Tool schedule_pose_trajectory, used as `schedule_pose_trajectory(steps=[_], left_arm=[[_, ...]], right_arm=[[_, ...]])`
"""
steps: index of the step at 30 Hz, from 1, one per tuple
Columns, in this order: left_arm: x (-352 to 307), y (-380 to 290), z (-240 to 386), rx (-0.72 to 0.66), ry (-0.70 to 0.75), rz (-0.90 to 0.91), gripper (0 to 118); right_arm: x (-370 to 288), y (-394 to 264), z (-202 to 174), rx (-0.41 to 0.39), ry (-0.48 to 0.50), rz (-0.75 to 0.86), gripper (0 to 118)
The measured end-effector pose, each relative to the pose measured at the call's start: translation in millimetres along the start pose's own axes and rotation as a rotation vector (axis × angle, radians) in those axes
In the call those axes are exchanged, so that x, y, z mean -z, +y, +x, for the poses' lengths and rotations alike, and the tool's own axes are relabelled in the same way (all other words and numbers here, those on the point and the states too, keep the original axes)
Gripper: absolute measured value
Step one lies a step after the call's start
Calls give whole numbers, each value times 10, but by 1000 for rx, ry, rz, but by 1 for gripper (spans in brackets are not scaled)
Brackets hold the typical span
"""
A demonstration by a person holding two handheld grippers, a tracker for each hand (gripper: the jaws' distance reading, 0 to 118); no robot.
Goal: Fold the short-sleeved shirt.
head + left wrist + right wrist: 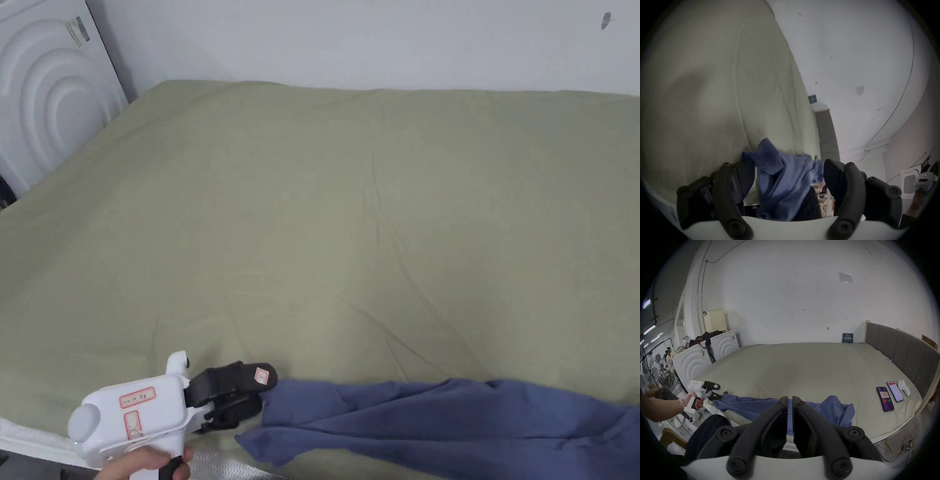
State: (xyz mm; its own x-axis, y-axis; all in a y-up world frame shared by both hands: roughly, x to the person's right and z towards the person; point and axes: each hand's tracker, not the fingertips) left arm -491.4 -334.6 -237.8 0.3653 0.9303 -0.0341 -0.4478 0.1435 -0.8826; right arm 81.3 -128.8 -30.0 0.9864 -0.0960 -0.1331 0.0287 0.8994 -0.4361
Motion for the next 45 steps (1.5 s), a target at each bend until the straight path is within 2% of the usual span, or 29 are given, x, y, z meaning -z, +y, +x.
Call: schedule_pose_trajectory(steps=[2,3,7,10,13,14,16,19,26,27,31,35,36,41,45], left_arm=[[33,-43,-106,26,-11,-8,92],[-11,0,-174,10,-80,17,92],[7,37,-291,-26,-107,-24,87],[142,30,-291,-22,-106,-79,74],[337,-40,-242,-1,-95,-106,54],[382,-56,-220,23,-72,-106,47],[434,-27,-172,36,-13,-134,44],[429,-37,-103,56,126,-134,19],[431,-213,406,103,296,-22,12],[399,-238,516,161,345,35,11],[296,-308,820,169,307,90,11],[336,-352,1135,238,408,117,11],[382,-405,1285,273,482,149,11],[746,-827,1912,370,634,286,11],[1319,-1260,2213,428,693,315,11]], right_arm=[[19,23,-23,-1,-2,-8,8],[27,31,-37,-5,-3,-9,8],[75,77,-77,-14,14,-18,8],[121,109,-116,-22,38,-13,8],[161,126,-170,-17,58,-8,8],[169,128,-189,-14,64,-6,8],[171,126,-217,-14,76,-6,8],[160,132,-244,-19,88,-4,8],[124,151,-184,-3,87,8,8],[110,154,-169,-3,85,11,8],[91,147,-103,3,85,17,8],[86,105,-45,14,93,21,8],[78,99,-38,13,93,23,8],[11,88,6,25,91,39,8],[-70,28,144,47,83,51,8]])
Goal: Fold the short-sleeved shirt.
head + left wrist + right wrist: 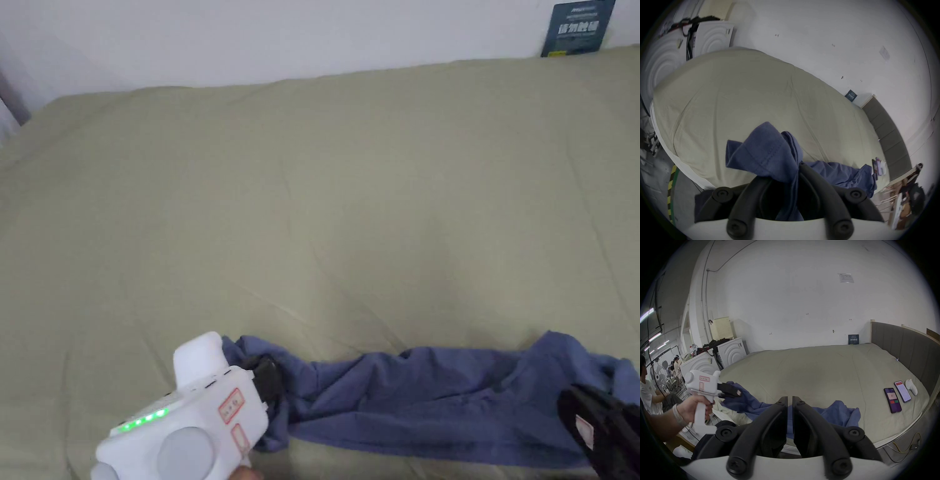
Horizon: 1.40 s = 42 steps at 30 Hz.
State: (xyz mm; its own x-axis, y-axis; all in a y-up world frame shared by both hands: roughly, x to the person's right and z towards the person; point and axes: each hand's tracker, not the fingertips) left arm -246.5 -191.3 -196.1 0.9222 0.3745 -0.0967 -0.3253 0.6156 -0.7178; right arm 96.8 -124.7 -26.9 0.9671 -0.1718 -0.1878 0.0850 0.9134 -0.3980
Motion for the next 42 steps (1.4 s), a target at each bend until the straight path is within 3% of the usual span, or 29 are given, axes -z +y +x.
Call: schedule_pose_trajectory(steps=[7,11,14,15,17,18,24,25,26,27,28,30,35,40,42], left_arm=[[708,-691,1019,141,115,-30,11],[1157,-948,1171,175,172,-93,11],[1110,-923,1163,191,156,-66,15],[1076,-864,1138,199,126,-79,24],[912,-732,1061,137,3,-110,79],[767,-676,1001,86,-56,-92,93],[-139,-203,321,-89,-275,50,97],[-216,-145,178,-135,-269,79,94],[-286,-75,3,-160,-277,87,82],[-277,-10,-111,-176,-311,80,51],[-254,20,-207,-157,-341,61,3],[-150,34,-350,-139,-311,38,3],[477,-60,-362,-193,-560,-219,3],[1253,-348,0,-96,-471,-341,3],[1512,-532,115,-122,-519,-422,3]], right_arm=[[-267,-111,253,57,-15,7,8],[-405,-148,366,71,-26,7,8],[-456,-165,421,68,-33,7,8],[-456,-171,432,63,-36,6,8],[-444,-177,447,61,-34,6,8],[-431,-178,446,61,-31,5,8],[-397,-176,364,71,-15,14,8],[-384,-185,346,72,-14,14,8],[-365,-197,322,70,-15,12,8],[-344,-208,299,66,-16,7,8],[-324,-216,280,66,-15,0,8],[-283,-231,235,76,-9,-13,8],[-246,-211,102,88,-4,-29,8],[-297,-192,64,81,-18,-50,8],[-340,-184,80,72,-34,-51,8]])
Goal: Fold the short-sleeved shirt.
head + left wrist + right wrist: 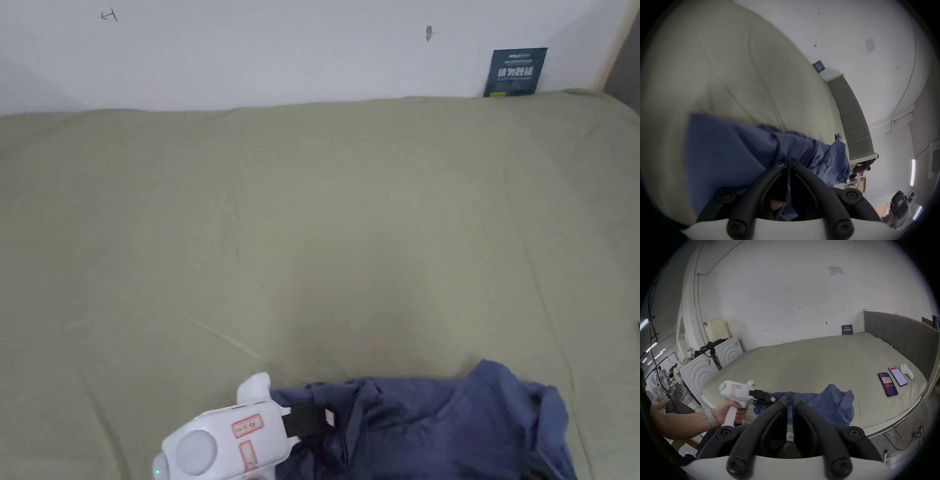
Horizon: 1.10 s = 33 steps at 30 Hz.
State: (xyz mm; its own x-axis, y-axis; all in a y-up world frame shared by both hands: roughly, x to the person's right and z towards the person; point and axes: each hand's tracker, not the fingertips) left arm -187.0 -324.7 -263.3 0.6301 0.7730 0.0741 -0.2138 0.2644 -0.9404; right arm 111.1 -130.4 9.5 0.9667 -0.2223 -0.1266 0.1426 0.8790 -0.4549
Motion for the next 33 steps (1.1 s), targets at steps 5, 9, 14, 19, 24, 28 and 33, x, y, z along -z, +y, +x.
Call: schedule_pose_trajectory(steps=[5,9,14,19,24,28,33], left_arm=[[277,-157,185,-15,-48,14,3],[236,-167,304,64,20,11,3],[-658,-251,550,146,-98,147,3],[-1526,-289,253,102,-108,208,3],[-1627,-155,-53,75,-48,232,3],[-1479,46,-374,-2,-158,199,76],[-1088,275,-829,-156,-163,85,107]], right_arm=[[-26,7,109,6,-36,-9,8],[25,25,132,10,-30,-19,8],[30,44,35,-12,21,5,8],[96,33,-84,-6,61,12,8],[121,21,-163,-14,94,9,8],[118,28,-185,-7,103,4,8],[173,28,-183,-5,101,-18,8]])
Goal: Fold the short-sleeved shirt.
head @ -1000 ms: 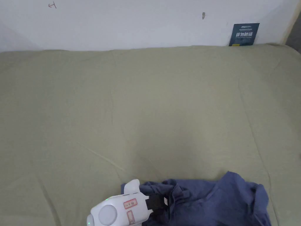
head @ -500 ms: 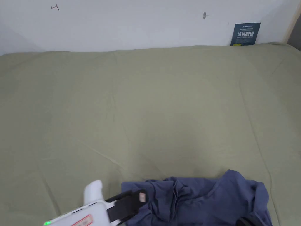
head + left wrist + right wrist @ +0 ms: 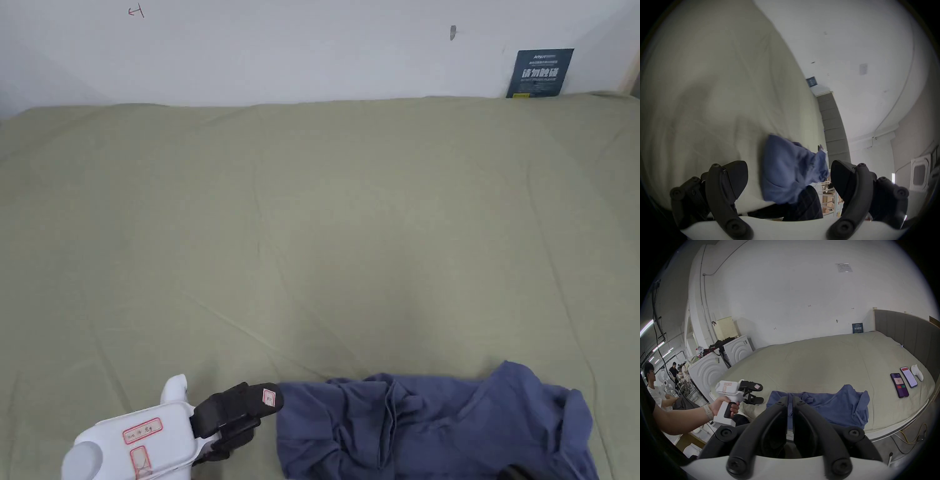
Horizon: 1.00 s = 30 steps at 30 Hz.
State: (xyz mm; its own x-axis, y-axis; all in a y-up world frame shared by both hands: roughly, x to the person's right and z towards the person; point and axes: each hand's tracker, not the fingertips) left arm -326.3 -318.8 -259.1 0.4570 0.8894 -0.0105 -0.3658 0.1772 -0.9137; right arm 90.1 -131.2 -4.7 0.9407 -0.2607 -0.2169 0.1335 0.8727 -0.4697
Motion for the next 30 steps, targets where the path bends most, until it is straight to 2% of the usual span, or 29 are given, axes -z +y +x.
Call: schedule_pose_trajectory(steps=[2,4,8,11,13,14,16,17,18,19,21,25,29,30], left_arm=[[103,79,-193,-31,-2,-33,107],[157,101,-243,-69,-181,-51,107],[449,101,-273,-97,-254,-124,106],[676,69,-216,-104,-288,-153,105],[726,19,-125,-25,-235,-171,104],[712,11,-83,12,-220,-175,97],[650,-12,8,62,-109,-163,93],[622,-30,43,86,-18,-156,83],[606,-58,59,108,82,-145,58],[609,-85,20,104,146,-142,26],[579,-123,30,-13,27,-134,25],[566,-180,275,23,150,-64,21],[340,-116,416,-34,60,32,17],[269,-88,444,-9,71,43,17]], right_arm=[[9,4,4,0,-2,-5,8],[23,14,14,3,-9,-10,8],[85,34,61,16,-19,-22,8],[174,48,94,35,-25,-36,8],[210,48,108,42,-22,-41,8],[217,54,101,40,-19,-40,8],[220,68,85,30,-12,-35,8],[226,75,80,25,-8,-34,8],[240,82,82,24,-4,-35,8],[259,84,89,26,-1,-37,8],[285,82,93,27,3,-36,8],[282,104,69,19,8,-30,8],[254,136,23,-9,-17,-9,8],[249,140,12,-18,-27,-1,8]])
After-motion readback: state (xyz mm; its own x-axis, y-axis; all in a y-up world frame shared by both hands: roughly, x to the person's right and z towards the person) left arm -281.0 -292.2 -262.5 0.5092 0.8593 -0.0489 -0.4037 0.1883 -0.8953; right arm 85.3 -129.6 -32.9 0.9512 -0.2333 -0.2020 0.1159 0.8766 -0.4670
